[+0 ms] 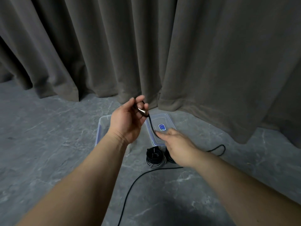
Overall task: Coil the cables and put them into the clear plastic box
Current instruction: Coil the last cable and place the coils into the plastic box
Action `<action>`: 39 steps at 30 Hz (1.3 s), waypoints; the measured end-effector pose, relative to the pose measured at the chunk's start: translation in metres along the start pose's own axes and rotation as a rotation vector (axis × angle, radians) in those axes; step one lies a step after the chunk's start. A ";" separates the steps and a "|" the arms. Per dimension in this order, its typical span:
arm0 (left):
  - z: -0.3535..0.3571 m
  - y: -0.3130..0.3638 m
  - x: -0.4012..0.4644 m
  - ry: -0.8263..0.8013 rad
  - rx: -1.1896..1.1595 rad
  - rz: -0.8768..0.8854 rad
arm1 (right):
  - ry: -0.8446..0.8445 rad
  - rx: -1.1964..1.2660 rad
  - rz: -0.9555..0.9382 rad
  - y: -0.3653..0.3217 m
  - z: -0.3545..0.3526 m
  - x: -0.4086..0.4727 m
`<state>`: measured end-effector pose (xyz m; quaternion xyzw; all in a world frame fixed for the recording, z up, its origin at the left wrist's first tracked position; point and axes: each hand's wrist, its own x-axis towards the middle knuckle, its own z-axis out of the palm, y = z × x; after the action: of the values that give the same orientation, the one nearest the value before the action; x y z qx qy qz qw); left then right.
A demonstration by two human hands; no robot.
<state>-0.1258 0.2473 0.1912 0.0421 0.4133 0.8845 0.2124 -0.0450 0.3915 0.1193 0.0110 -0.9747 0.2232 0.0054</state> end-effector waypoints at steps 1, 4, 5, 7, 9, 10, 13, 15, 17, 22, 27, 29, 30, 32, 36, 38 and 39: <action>-0.003 0.000 0.001 -0.017 0.039 0.009 | -0.027 -0.028 -0.033 -0.005 -0.003 0.000; -0.011 -0.005 0.002 -0.055 0.218 0.073 | 0.008 -0.044 -0.176 -0.028 -0.022 0.002; -0.014 -0.006 0.003 -0.060 0.280 0.084 | 0.045 -0.015 -0.205 -0.034 -0.029 0.002; -0.019 -0.008 0.002 -0.073 0.379 0.077 | 0.127 0.063 -0.209 -0.043 -0.040 0.004; -0.023 -0.010 0.001 -0.103 0.406 0.048 | 0.196 0.139 -0.180 -0.046 -0.048 0.004; -0.024 -0.012 0.000 -0.113 0.399 0.031 | 0.207 0.165 -0.166 -0.046 -0.050 0.004; -0.022 -0.015 -0.003 -0.097 0.338 -0.009 | 0.136 0.132 -0.159 -0.043 -0.054 0.004; -0.019 -0.016 -0.004 -0.076 0.305 -0.033 | 0.034 0.025 -0.143 -0.039 -0.052 0.004; -0.016 -0.017 -0.005 -0.064 0.307 -0.055 | -0.062 -0.051 -0.112 -0.036 -0.048 0.004; -0.015 -0.020 -0.007 -0.094 0.332 -0.081 | 0.044 0.153 -0.142 -0.041 -0.051 0.006; -0.017 -0.018 -0.007 -0.126 0.535 0.014 | 0.133 0.258 -0.098 -0.039 -0.056 0.004; -0.017 -0.019 -0.007 -0.126 0.628 0.068 | 0.101 0.215 -0.110 -0.038 -0.060 0.003; -0.017 -0.020 -0.007 -0.123 0.666 0.094 | 0.079 0.200 -0.112 -0.038 -0.063 0.003; -0.016 -0.021 -0.008 -0.115 0.718 0.134 | 0.046 0.192 -0.112 -0.036 -0.067 0.004; -0.015 -0.025 -0.010 -0.157 0.743 0.085 | 0.276 0.338 -0.059 -0.033 -0.061 0.007; -0.014 -0.027 -0.012 -0.219 0.762 0.035 | 0.393 0.546 0.002 -0.031 -0.054 0.009; -0.013 -0.028 -0.013 -0.235 0.756 0.009 | 0.430 0.617 0.029 -0.029 -0.052 0.010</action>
<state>-0.1079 0.2482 0.1632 0.2200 0.6824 0.6602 0.2238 -0.0539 0.3875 0.1790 -0.0488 -0.8383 0.5036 0.2032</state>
